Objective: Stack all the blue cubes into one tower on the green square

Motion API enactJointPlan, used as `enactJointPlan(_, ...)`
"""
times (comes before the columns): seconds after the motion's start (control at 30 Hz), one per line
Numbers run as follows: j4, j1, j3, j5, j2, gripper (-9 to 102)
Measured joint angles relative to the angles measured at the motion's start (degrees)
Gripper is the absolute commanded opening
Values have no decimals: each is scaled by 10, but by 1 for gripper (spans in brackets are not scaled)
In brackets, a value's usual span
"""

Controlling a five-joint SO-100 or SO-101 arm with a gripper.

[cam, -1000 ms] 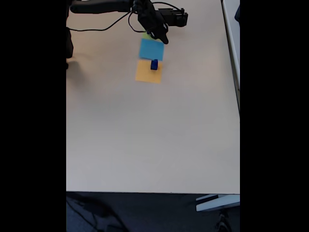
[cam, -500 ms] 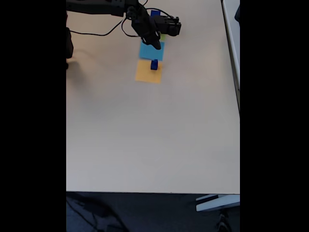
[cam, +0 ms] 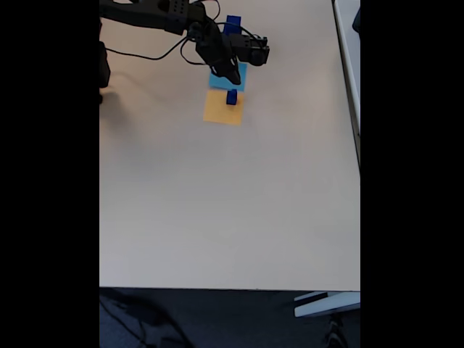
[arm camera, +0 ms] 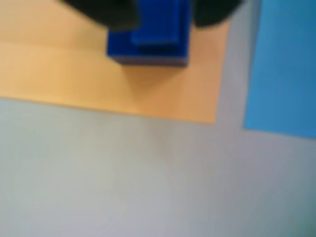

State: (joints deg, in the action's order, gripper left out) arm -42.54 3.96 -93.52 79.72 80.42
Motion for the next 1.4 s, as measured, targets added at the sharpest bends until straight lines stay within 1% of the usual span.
enactJointPlan(0.13, 20, -7, -19, 9, 0, 8)
enactJointPlan(0.23, 29, -8, -29, 13, 0, 13)
enactJointPlan(0.4, 39, -8, -37, 13, -1, 16)
enactJointPlan(0.93, 49, -8, -40, 13, -34, 15)
enactJointPlan(1.17, 50, -6, -40, 13, -35, 11)
enactJointPlan(1.4, 50, -6, -40, 13, -35, 10)
